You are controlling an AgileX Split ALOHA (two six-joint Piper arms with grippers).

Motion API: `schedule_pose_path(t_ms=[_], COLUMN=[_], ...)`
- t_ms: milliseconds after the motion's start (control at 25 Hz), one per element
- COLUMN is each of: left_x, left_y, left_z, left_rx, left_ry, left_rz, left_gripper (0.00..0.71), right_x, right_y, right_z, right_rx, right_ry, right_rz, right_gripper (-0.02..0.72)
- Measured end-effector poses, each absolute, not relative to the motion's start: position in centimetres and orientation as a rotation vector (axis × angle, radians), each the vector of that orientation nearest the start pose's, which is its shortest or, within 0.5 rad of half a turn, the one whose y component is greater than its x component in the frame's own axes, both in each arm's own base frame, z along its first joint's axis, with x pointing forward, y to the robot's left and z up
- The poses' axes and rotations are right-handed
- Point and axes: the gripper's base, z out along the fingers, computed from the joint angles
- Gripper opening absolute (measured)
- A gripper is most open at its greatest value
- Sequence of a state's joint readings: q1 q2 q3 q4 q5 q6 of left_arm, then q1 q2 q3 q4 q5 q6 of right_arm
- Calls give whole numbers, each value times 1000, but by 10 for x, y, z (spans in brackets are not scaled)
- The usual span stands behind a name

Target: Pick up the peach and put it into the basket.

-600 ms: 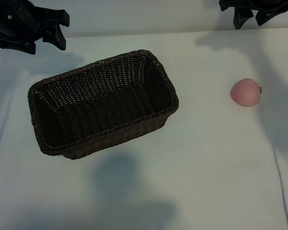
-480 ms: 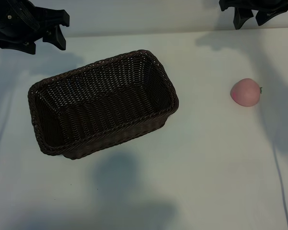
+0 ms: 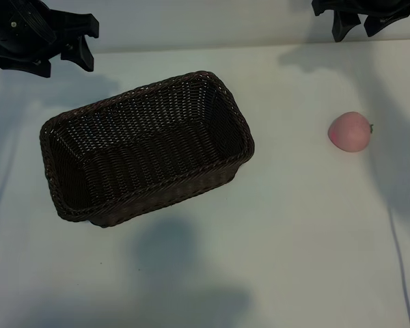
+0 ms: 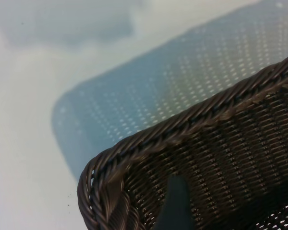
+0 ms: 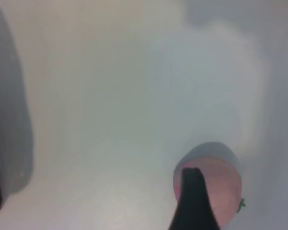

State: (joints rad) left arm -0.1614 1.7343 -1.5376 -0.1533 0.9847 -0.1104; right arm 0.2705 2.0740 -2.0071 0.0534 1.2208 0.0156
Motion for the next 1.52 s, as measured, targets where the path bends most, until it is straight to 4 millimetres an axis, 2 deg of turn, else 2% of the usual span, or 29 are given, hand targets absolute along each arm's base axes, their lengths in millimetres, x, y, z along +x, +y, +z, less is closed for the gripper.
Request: schedule_pose_path(t_ms=[520, 680, 800, 1040, 1120, 1320, 1520], left_x=[375, 372, 359, 310, 302, 296, 299], left_y=[-72, -69, -63, -52, -50, -49, -50], left_z=[312, 310, 297, 247, 233, 207, 185], left_rx=[-11, -37, -77, -225, -269, -356, -411], left_ry=[2618, 2661, 2725, 2774, 2779, 2790, 2796], left_rz=[-287, -245, -183, -148, -150, -155, -156], left_gripper=[585, 585, 585, 585, 585, 585, 585], right_x=[435, 435, 435, 435, 435, 435, 435], right_y=[125, 125, 125, 125, 125, 126, 126], right_z=[294, 294, 294, 294, 294, 294, 294], right_rx=[-341, -341, -341, -341, -341, -340, -340], right_ry=[2758, 2758, 2758, 2758, 2758, 2758, 2758], right_rz=[148, 148, 148, 148, 148, 152, 152], right_gripper=[502, 502, 502, 502, 502, 503, 503])
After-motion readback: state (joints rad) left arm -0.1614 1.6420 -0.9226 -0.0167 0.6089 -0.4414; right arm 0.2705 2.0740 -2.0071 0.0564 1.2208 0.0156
